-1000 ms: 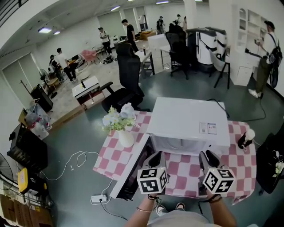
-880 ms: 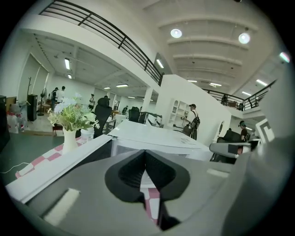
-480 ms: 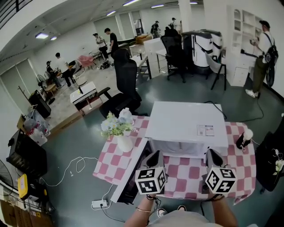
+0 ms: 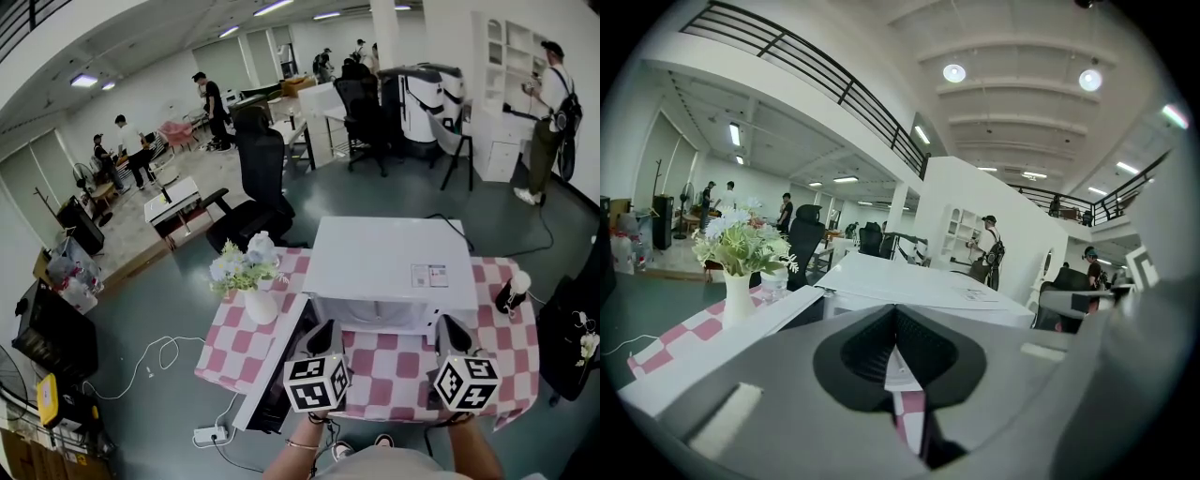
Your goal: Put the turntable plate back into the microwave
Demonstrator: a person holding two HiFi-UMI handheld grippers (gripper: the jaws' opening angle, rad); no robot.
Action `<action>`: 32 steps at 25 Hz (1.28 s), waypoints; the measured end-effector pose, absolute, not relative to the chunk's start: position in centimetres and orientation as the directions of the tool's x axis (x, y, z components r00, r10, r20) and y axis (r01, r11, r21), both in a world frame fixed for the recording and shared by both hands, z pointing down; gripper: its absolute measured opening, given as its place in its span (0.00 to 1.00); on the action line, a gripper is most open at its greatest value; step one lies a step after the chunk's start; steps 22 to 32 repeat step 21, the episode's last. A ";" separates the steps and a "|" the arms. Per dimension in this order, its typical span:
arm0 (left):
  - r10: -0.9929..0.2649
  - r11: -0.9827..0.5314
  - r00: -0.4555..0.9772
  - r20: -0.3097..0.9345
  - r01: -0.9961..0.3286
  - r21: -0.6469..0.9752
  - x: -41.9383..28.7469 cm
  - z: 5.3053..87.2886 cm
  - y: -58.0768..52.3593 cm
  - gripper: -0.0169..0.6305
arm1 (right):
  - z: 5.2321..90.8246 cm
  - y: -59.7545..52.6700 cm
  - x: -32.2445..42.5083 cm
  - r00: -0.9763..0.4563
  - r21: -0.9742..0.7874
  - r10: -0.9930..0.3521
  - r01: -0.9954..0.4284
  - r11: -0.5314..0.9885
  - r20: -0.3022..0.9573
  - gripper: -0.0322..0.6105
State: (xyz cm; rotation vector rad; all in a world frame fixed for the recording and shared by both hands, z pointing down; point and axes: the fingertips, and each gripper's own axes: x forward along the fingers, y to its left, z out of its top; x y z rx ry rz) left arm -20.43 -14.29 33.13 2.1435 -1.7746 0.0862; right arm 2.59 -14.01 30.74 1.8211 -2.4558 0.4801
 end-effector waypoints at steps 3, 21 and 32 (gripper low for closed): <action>-0.941 -0.145 0.209 0.267 -0.960 0.241 -20.4 33.1 -14.3 0.02 | 30.7 -13.9 2.8 -0.305 -0.219 -0.926 -0.941 0.258 0.223 0.06; -0.935 -0.164 0.229 0.269 -0.956 0.244 -19.0 33.5 -14.1 0.02 | 30.8 -13.4 3.8 -0.297 -0.221 -0.928 -0.943 0.248 0.226 0.06; -0.935 -0.164 0.229 0.269 -0.956 0.244 -19.0 33.5 -14.1 0.02 | 30.8 -13.4 3.8 -0.297 -0.221 -0.928 -0.943 0.248 0.226 0.06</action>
